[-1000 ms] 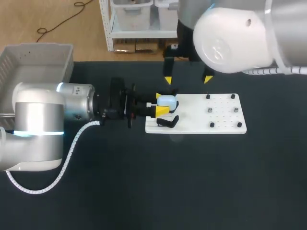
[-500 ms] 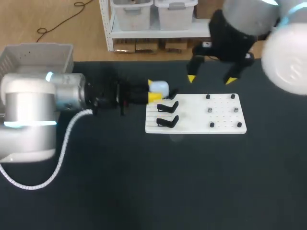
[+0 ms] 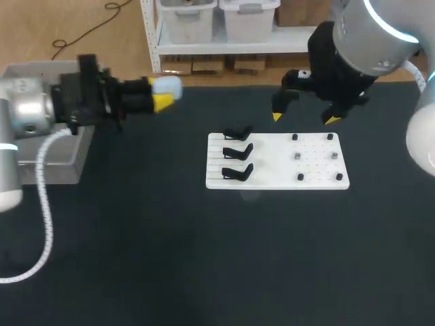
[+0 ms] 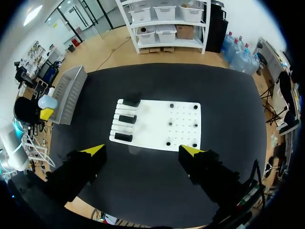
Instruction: Pick up each earbud case from the left stands, insert the matching earbuds, close the lid, and place the case in the box.
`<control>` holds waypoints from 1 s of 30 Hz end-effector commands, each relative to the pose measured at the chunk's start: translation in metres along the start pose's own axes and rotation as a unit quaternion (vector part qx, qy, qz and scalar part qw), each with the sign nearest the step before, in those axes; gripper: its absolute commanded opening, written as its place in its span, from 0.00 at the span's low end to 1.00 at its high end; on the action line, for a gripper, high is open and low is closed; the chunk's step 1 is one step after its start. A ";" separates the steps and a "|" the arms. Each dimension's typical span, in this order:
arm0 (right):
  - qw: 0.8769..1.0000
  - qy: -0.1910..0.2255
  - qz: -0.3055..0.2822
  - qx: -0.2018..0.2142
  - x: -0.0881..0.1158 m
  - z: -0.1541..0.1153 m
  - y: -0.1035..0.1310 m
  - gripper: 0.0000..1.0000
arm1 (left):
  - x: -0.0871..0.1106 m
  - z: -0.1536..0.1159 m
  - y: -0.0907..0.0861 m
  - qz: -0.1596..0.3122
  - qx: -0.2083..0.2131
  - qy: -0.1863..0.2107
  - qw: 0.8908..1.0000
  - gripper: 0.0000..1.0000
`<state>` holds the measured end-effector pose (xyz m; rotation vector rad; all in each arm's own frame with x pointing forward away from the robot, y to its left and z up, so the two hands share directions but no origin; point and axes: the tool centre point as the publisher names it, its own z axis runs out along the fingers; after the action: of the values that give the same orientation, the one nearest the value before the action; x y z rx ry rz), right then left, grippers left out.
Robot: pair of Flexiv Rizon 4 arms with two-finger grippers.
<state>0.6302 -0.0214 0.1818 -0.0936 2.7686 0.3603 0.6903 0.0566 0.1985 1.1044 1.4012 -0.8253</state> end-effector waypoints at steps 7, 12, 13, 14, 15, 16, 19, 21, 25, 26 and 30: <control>1.000 -0.027 0.001 0.001 0.003 0.000 -0.001 1.00 | 0.021 -0.099 0.055 -0.061 -0.235 0.070 0.967 0.00; 1.000 -0.027 0.001 0.001 0.003 0.000 -0.001 1.00 | 0.039 -0.138 0.079 -0.069 -0.311 0.108 0.942 0.00; 1.000 -0.027 0.001 0.001 0.003 0.000 -0.001 1.00 | 0.043 -0.145 0.083 -0.070 -0.319 0.118 0.938 0.00; 1.000 -0.027 0.001 0.001 0.003 0.000 -0.001 1.00 | 0.047 -0.153 0.089 -0.070 -0.332 0.128 0.932 0.00; 1.000 -0.027 0.001 0.001 0.003 0.000 -0.001 1.00 | 0.050 -0.160 0.093 -0.076 -0.345 0.128 0.927 0.00; 1.000 -0.027 0.001 0.001 0.003 0.000 -0.001 1.00 | 0.053 -0.167 0.097 -0.077 -0.354 0.134 0.922 0.00; 1.000 -0.027 0.001 0.001 0.003 0.000 -0.001 1.00 | 0.063 -0.187 0.110 -0.082 -0.384 0.146 0.908 0.00; 1.000 -0.027 0.001 0.001 0.003 0.000 -0.001 1.00 | 0.070 -0.198 0.118 -0.090 -0.400 0.149 0.900 0.00; 1.000 -0.027 0.001 0.001 0.003 0.000 -0.001 1.00 | 0.086 -0.210 0.132 -0.102 -0.418 0.158 0.889 0.00; 1.000 -0.027 0.001 0.001 0.003 0.000 -0.001 1.00 | 0.090 -0.212 0.135 -0.103 -0.420 0.162 0.887 0.00; 1.000 -0.027 0.001 0.001 0.003 0.000 -0.001 1.00 | 0.107 -0.222 0.147 -0.111 -0.432 0.172 0.878 0.00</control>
<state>0.6294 -0.0216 0.1813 -0.0832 2.7237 0.3570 0.7501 0.3293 0.1509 0.5906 1.9340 -0.3766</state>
